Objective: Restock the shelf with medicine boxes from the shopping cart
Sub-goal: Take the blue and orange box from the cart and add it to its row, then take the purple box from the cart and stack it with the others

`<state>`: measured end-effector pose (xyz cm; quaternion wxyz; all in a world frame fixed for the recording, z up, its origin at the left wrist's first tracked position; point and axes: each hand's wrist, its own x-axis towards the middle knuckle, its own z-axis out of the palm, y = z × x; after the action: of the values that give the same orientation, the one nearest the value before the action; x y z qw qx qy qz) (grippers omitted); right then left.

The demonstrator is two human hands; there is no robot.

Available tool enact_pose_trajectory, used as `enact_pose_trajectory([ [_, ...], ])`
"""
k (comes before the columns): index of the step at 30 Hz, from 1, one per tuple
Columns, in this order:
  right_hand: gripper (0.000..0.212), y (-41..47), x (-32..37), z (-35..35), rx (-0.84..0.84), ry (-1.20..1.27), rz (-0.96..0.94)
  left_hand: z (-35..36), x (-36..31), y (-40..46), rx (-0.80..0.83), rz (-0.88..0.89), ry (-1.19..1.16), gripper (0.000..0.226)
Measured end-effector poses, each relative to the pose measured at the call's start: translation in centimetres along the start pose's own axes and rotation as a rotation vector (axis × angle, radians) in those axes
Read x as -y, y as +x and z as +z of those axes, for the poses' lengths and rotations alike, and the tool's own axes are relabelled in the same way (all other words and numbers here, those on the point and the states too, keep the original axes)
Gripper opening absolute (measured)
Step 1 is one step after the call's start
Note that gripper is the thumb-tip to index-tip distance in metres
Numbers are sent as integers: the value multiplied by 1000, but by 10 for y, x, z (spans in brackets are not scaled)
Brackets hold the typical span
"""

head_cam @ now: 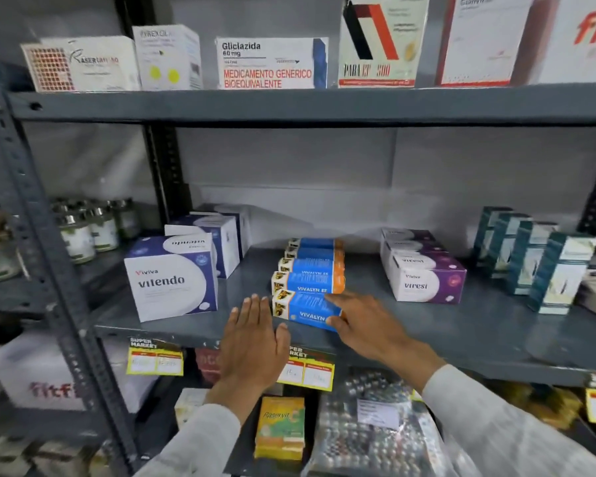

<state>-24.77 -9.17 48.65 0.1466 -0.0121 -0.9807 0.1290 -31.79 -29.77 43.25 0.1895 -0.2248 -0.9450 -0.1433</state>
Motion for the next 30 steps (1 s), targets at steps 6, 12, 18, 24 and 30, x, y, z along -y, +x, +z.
enact_pose_trajectory([
  [6, 47, -38, -13, -8, -177, 44, -104, -6, -3, -6, -101, -37, -217, 60],
  [12, 26, -166, -83, 10, -533, 66, -46, 6, -62, -62, -513, 60, -597, 48],
  [18, 26, -322, -183, 68, -160, 165, 258, 111, -178, -168, -65, 472, -625, 38],
  [24, 31, -465, -272, 152, 369, 335, 861, 237, -257, -283, 637, 704, -428, 29],
  [30, 53, -575, -316, 243, 1015, 372, 1072, 318, -288, -339, 1004, 691, -231, 42],
])
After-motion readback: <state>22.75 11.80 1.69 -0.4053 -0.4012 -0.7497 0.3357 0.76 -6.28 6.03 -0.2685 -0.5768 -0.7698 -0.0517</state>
